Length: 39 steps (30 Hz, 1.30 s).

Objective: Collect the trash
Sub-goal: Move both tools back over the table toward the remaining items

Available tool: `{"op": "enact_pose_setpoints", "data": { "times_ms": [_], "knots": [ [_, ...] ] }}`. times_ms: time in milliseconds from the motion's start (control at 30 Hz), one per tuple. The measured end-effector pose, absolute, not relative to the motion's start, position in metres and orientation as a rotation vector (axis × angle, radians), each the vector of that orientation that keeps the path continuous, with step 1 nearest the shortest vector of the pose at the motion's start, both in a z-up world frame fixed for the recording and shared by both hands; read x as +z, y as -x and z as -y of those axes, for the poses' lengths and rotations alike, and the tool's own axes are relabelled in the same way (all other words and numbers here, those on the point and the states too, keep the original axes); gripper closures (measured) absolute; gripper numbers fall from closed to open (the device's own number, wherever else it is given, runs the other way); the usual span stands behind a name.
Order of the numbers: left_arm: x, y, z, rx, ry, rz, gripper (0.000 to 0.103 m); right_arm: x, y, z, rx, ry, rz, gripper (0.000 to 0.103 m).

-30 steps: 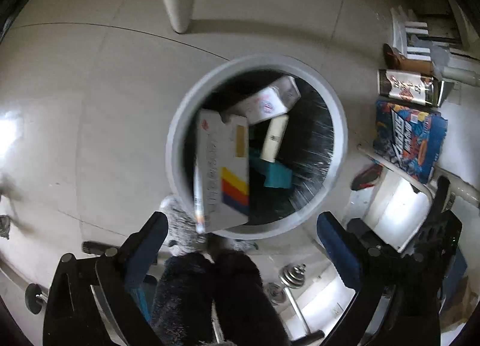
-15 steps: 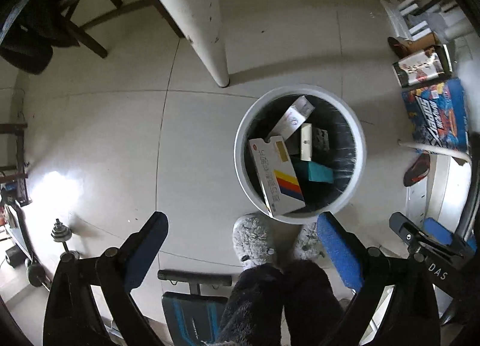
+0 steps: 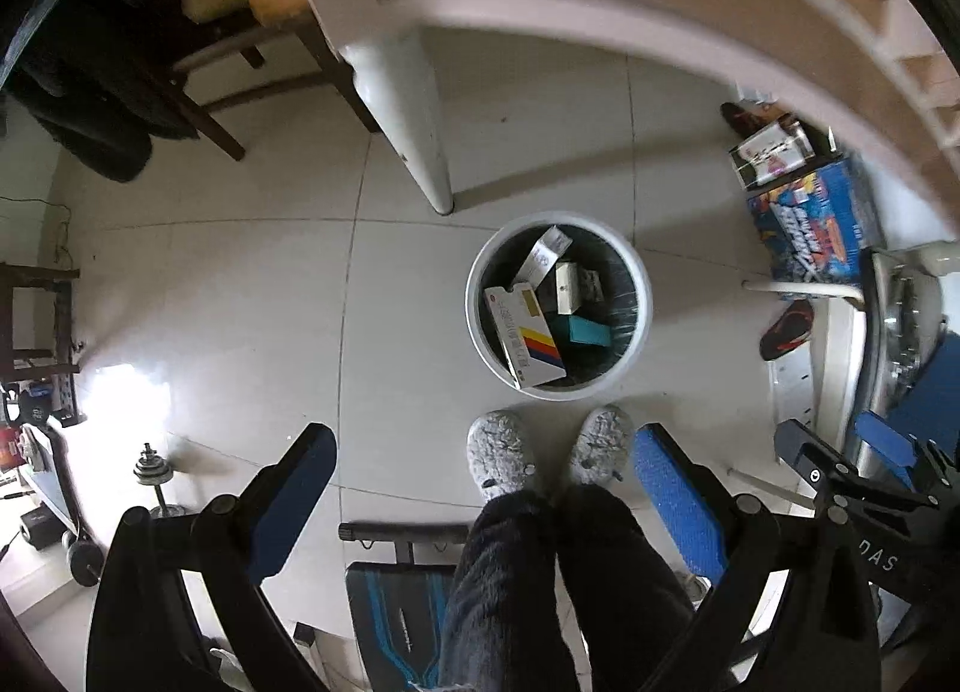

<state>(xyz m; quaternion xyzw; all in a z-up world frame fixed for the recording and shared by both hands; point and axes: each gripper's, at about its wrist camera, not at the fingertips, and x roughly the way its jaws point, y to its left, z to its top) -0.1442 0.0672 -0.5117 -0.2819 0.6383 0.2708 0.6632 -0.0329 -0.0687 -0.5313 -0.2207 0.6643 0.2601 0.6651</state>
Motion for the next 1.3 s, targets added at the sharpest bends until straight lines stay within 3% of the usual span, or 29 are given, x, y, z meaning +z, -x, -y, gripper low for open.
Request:
{"op": "enact_pose_setpoints", "data": {
  "times_ms": [333,500,600,800,1067,1200,1300],
  "knots": [
    [-0.388,0.158,-0.063,0.656,0.596,-1.349,0.002,-0.380,0.036,0.079,0.610,0.345,-1.490,0.001],
    [-0.353,0.120,-0.071,0.685,0.550,-1.289,0.002,-0.316,-0.024,0.084,0.539,0.163,-1.450,0.001],
    [-0.352,0.081,-0.076,0.645,0.538,-1.289,0.002,-0.293,-0.079,0.079,0.497,0.229,-1.371,0.001],
    [-0.356,-0.011,-0.081,0.657,0.442,-1.304,0.001,-0.296,-0.177,0.035,0.595,0.671,-1.277,0.001],
    [-0.393,-0.099,-0.091,0.737,0.524,-1.398,0.001,-0.369,-0.228,-0.036,0.873,1.447,-1.135,0.001],
    [-0.403,-0.119,-0.096,0.754,0.538,-1.437,0.001,-0.393,-0.241,-0.051,1.014,1.617,-1.110,0.002],
    [-0.402,-0.128,-0.104,0.767,0.556,-1.441,0.001,-0.398,-0.259,-0.056,1.126,1.582,-1.209,0.002]
  ]
}}
